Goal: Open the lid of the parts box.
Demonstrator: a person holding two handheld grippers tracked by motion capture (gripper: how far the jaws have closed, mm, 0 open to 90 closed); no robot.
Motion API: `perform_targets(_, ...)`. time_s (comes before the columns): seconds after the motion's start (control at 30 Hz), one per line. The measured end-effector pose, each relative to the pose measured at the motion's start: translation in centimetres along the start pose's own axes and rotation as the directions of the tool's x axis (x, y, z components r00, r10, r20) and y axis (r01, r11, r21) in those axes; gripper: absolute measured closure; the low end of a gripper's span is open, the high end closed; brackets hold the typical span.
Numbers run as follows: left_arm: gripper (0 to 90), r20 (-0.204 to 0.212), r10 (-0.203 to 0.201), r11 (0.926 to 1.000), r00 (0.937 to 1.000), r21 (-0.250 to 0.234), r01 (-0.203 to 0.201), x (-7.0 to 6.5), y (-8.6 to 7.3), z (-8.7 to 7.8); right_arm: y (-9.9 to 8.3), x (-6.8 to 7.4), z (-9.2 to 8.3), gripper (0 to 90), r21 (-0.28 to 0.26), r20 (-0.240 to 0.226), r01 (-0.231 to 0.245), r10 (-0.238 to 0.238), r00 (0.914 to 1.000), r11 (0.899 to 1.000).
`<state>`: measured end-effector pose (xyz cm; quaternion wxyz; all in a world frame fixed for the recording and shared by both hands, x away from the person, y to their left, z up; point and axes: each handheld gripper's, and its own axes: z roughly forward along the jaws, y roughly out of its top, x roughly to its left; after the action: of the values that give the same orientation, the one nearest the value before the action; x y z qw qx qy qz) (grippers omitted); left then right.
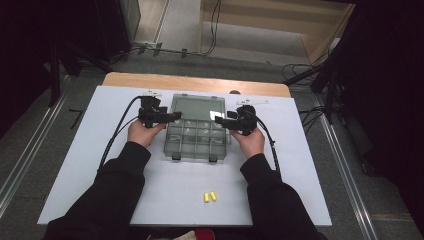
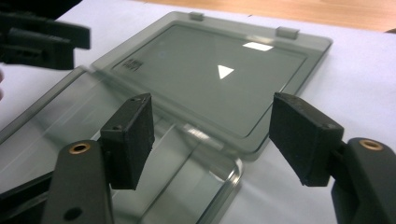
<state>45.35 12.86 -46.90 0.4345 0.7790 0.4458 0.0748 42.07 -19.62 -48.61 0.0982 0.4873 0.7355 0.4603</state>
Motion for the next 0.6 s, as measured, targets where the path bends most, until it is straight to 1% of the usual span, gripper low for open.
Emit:
perform_targets(0.1,27.9,0.015,0.016,0.9998,0.9998,0.010,-0.016,-0.6,0.1,-0.3,-0.4,0.4,-0.6,28.5,0.018,-0.034,0.014,-0.013,0.9993,1.000)
perform_targets(0.13,28.0,0.025,0.018,0.9998,0.9995,0.006,-0.018,-0.8,0.1,-0.4,-0.5,0.4,-0.8,28.5,0.022,-0.046,0.016,-0.015,0.9988,1.000)
perform_targets(0.17,27.9,0.031,0.017,0.9998,0.9994,0.008,-0.017,-1.0,0.1,-0.5,-0.6,0.5,-1.0,28.5,0.026,-0.062,0.003,-0.001,0.9981,1.000)
perform_targets(0.2,28.0,0.041,0.022,0.9996,0.9989,0.015,-0.022,-1.2,0.1,-0.6,-0.7,0.4,-1.1,28.5,0.026,-0.077,0.002,0.000,0.9970,1.000)
perform_targets(0.23,27.9,0.042,0.021,0.9997,0.9989,0.016,-0.021,-1.4,0.2,-0.6,-0.8,0.4,-1.3,28.4,0.032,-0.088,-0.006,0.009,0.9960,0.999)
perform_targets(0.3,27.9,0.044,0.042,0.9990,0.9981,0.012,-0.043,-1.9,0.2,-0.9,-1.0,0.6,-1.6,28.3,0.044,-0.087,0.016,-0.012,0.9961,0.999)
perform_targets(0.33,28.0,0.045,0.051,0.9986,0.9977,0.013,-0.052,-2.2,0.2,-1.1,-1.1,0.7,-1.7,27.9,0.047,-0.085,0.035,-0.031,0.9959,0.998)
perform_targets(0.37,27.9,0.051,0.053,0.9985,0.9973,0.009,-0.054,-2.4,0.2,-1.2,-1.3,1.0,-1.9,27.8,0.054,-0.080,0.050,-0.046,0.9958,0.997)
perform_targets(0.43,28.0,0.068,0.055,0.9985,0.9962,0.000,-0.055,-2.6,0.2,-1.5,-1.5,1.2,-2.4,27.8,0.053,-0.087,0.062,-0.057,0.9946,0.997)
perform_targets(0.47,28.0,0.068,0.058,0.9983,0.9960,-0.007,-0.057,-2.8,0.1,-1.6,-1.7,1.4,-2.6,27.8,0.054,-0.096,0.062,-0.057,0.9938,0.997)
perform_targets(0.53,28.0,0.070,0.056,0.9984,0.9960,-0.005,-0.056,-2.9,0.0,-1.8,-1.8,1.5,-2.8,27.8,0.058,-0.102,0.071,-0.065,0.9926,0.996)
perform_targets(0.57,28.0,0.076,0.060,0.9982,0.9953,-0.007,-0.059,-2.9,-0.1,-2.0,-1.8,1.8,-3.1,27.7,0.068,-0.113,0.075,-0.067,0.9913,0.995)
perform_targets(0.6,28.0,0.084,0.060,0.9982,0.9947,-0.006,-0.060,-3.0,-0.3,-2.1,-1.9,2.0,-3.6,27.5,0.070,-0.113,0.093,-0.084,0.9899,0.993)
